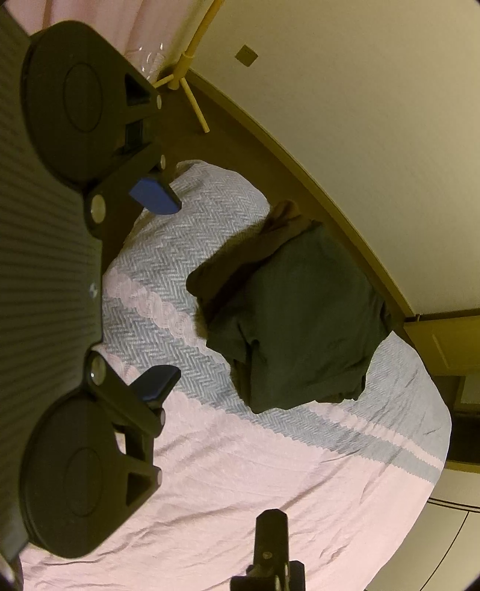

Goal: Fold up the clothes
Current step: 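Move both grippers toward the crumpled dark green sweater on the bed, then grasp the sweater with the left gripper while the right gripper grasps another edge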

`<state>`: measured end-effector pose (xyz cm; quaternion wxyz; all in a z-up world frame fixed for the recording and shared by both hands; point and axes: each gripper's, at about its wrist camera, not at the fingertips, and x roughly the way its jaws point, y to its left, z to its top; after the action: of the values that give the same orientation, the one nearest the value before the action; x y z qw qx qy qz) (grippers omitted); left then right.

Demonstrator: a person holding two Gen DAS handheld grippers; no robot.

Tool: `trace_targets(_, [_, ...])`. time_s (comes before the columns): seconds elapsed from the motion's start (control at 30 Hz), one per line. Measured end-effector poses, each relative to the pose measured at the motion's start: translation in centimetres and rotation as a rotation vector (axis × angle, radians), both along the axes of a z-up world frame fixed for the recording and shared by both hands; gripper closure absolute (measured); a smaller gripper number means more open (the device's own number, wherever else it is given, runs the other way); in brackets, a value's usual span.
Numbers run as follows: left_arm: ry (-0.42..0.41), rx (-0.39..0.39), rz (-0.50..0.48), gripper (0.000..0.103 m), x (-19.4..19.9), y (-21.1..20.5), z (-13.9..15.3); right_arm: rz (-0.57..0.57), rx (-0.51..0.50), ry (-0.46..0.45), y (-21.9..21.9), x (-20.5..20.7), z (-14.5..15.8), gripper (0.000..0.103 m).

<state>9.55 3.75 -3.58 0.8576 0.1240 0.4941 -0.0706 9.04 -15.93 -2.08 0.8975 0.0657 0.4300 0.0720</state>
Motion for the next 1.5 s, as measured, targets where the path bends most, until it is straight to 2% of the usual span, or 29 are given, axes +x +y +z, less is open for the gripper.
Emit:
trace_targets(0.5, [-0.008, -0.005, 0.026, 0.016, 0.8, -0.1, 0.3, 0.010, 0.009, 0.006, -0.5, 1.1, 0.1, 0.004])
trace_targets(0.63, [0.001, -0.028, 0.025, 0.016, 0.8, 0.1, -0.1, 0.011, 0.008, 0.012, -0.9, 1.1, -0.1, 0.004])
trace_targets(0.83, [0.006, 0.003, -0.016, 0.016, 0.3, -1.3, -1.4, 0.100, 0.049, -0.040, -2.2, 0.5, 0.3, 0.004])
trace_targets(0.97, [-0.050, 0.083, -0.116, 0.016, -0.2, -3.2, -2.5, 0.174, 0.012, -0.071, -2.9, 0.3, -0.1, 0.004])
trace_targets(1.17, [-0.120, 0.263, -0.354, 0.017, 1.2, -5.7, -5.7, 0.212, -0.007, -0.022, -3.8, 1.2, -2.4, 0.004])
trace_targets(1.33, [-0.133, 0.309, -0.537, 0.020, 5.3, -6.8, -9.8, 0.180, -0.031, 0.012, -4.2, 2.9, -4.3, 0.004])
trace_targets(1.4, [-0.123, 0.309, -0.598, 0.029, 7.2, -7.3, -11.8, 0.153, -0.041, 0.029, -4.0, 3.9, -5.2, 0.004])
trace_targets(1.5, [-0.109, 0.330, -0.687, 0.034, 9.6, -7.9, -14.5, 0.141, -0.055, 0.063, -3.5, 5.6, -6.9, 0.004])
